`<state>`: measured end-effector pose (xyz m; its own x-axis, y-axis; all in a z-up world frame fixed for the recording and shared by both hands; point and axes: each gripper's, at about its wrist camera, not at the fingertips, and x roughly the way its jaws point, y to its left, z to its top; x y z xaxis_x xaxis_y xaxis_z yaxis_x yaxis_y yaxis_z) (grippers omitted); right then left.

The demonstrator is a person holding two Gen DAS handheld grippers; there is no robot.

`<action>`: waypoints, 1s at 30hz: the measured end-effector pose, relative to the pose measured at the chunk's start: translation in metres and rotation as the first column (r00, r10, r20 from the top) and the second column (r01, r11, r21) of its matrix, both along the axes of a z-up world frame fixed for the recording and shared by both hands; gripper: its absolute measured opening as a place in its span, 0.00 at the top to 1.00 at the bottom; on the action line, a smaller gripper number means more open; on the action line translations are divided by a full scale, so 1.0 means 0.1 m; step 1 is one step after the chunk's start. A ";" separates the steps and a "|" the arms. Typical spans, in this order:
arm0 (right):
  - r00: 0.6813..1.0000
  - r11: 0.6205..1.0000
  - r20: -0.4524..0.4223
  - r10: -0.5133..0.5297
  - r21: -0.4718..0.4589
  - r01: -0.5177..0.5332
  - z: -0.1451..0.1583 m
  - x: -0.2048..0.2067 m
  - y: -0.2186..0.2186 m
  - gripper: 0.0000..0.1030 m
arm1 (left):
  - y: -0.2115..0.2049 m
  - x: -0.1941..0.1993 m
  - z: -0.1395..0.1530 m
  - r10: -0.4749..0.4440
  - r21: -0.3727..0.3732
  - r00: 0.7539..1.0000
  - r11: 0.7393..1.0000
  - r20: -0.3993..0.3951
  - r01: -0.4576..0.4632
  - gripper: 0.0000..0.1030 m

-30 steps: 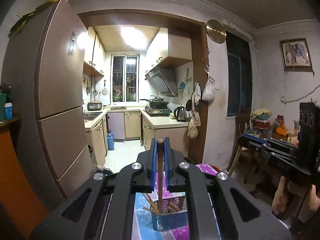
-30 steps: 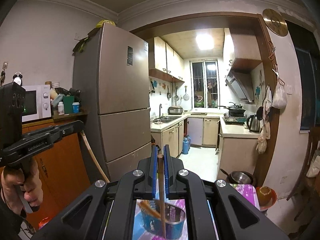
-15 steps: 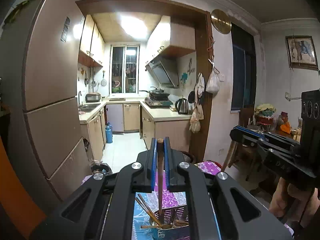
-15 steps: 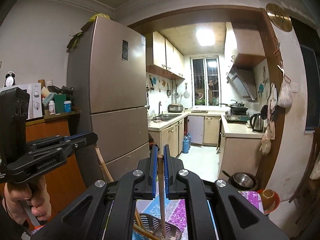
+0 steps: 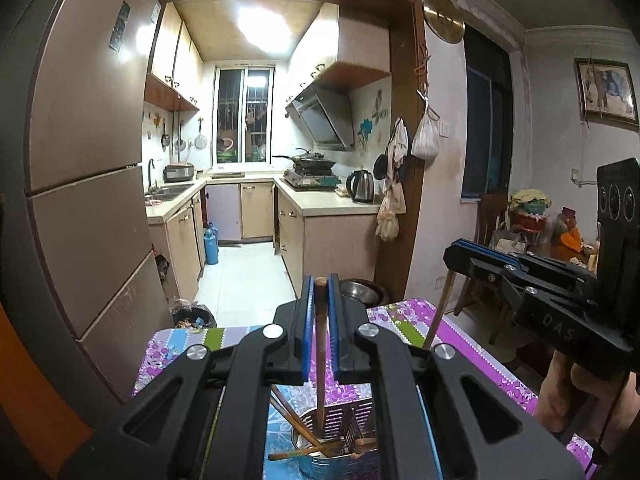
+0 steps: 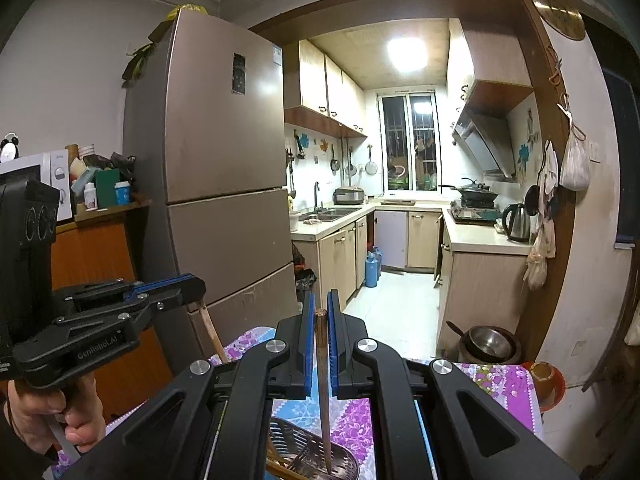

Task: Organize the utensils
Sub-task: 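Lower the chopstick into the holder and open the right gripper, then move the right gripper back above the remaining chopsticks on the table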

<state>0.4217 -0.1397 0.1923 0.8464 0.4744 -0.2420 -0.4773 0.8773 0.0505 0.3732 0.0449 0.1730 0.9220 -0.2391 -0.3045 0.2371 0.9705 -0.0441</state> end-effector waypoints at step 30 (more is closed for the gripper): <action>0.995 1.000 0.103 0.011 0.018 -0.013 0.27 -1.03 -0.29 0.85 | 0.19 -0.94 0.20 0.038 0.094 0.990 0.994 0.134 -0.050 0.47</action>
